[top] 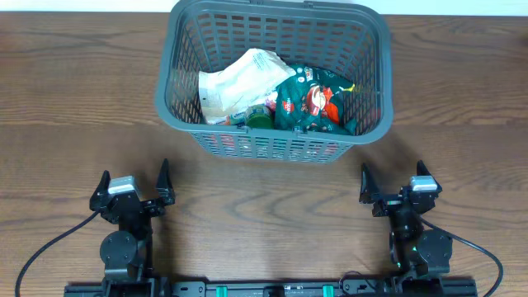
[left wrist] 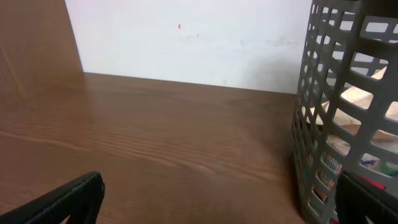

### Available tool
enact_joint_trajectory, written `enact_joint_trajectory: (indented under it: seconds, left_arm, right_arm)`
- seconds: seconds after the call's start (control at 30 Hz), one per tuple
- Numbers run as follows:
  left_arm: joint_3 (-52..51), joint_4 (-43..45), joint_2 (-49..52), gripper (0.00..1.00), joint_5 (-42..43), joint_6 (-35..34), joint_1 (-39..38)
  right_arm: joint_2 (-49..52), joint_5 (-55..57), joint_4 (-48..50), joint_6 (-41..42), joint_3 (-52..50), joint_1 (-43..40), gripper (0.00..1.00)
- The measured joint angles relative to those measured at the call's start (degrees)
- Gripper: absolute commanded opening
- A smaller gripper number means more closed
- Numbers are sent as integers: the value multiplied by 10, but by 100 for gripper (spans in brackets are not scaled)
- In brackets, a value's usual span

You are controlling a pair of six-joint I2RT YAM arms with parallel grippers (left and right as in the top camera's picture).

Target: Pack container

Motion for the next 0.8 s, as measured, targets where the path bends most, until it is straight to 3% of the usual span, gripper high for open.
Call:
enact_joint_trajectory:
  seconds: [0.8]
  left_arm:
    - [0, 0, 0, 99, 0, 0, 0]
  right_arm:
    - [0, 0, -16, 0, 0, 0, 99]
